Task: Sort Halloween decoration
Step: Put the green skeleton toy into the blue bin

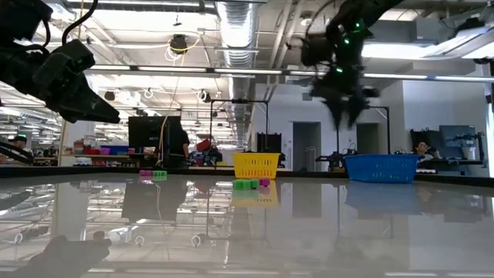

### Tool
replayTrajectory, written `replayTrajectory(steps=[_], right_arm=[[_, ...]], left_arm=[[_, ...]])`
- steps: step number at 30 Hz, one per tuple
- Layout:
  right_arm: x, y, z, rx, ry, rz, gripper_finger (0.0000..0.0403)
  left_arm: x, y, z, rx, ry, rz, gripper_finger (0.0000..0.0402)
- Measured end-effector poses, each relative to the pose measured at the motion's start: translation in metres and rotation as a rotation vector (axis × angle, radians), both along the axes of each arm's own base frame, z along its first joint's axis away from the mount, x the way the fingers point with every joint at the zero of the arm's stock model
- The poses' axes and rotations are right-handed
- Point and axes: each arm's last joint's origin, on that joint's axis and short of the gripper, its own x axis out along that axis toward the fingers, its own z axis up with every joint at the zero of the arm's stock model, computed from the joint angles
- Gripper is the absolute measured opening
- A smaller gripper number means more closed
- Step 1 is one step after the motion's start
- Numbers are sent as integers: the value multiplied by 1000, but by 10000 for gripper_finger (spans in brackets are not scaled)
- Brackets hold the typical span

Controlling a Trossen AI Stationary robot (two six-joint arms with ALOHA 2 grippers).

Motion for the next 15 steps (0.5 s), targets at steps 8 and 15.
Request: replayTrajectory(steps=[8, 15], right_arm=[[96, 50, 11, -241, -543, 283, 210], [196, 85, -40, -335, -798, 453, 212]], left_arm=[[0, 0, 0, 0, 0, 0, 169], [0, 0, 0, 0, 0, 0, 169]])
